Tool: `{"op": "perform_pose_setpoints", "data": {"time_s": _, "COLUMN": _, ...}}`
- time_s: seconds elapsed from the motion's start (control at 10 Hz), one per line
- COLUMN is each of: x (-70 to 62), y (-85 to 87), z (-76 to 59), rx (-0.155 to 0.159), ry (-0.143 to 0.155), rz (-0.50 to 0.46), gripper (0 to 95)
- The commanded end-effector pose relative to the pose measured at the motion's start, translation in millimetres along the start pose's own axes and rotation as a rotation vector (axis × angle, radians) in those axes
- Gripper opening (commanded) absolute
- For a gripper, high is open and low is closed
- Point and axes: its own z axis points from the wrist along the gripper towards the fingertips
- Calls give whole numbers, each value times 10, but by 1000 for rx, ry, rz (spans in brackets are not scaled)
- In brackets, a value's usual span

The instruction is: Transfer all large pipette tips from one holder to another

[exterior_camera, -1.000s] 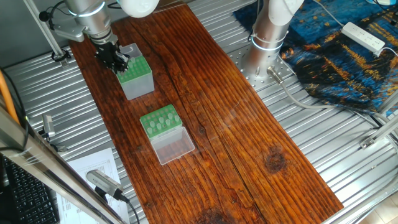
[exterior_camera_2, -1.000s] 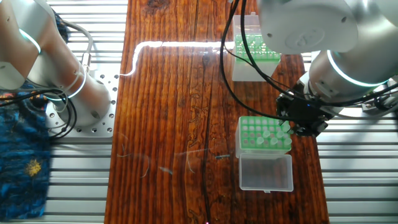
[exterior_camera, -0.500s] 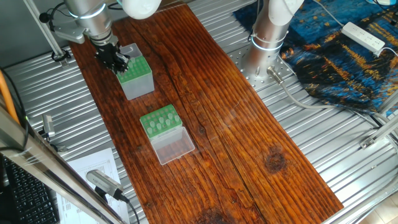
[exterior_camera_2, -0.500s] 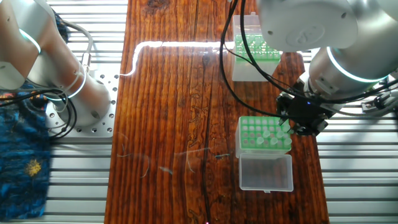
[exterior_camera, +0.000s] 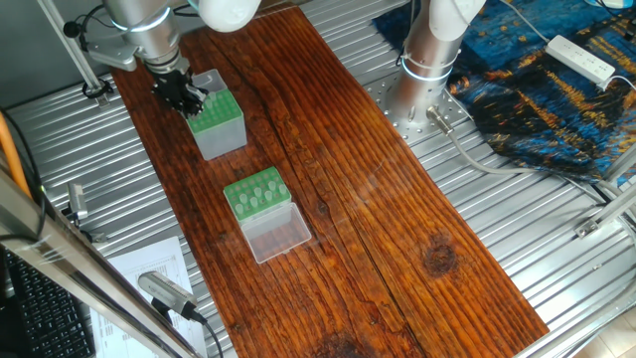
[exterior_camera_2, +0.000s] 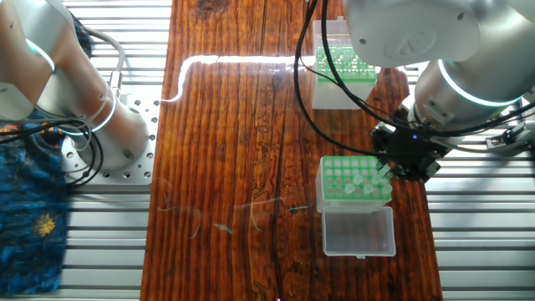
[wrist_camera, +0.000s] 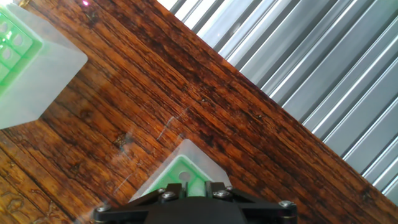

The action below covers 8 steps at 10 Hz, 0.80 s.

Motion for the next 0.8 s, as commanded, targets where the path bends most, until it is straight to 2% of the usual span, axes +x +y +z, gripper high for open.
{"op": "perform_pose_setpoints", "data": {"time_s": 0.1, "x": 3, "y": -2, "z": -1, "rx": 0, "ry": -1, "rz": -1, "gripper": 0}}
{"op": "perform_pose_setpoints", "data": {"time_s": 0.4, "x": 14, "y": -5, "z": -10, "rx": 0, "ry": 2, "rz": -14, "gripper": 0}}
{"op": "perform_pose_setpoints", "data": {"time_s": 0.8, "x": -17, "y": -15, "z": -85, "rx": -5, "ry": 13, "rz": -23, "gripper": 0}}
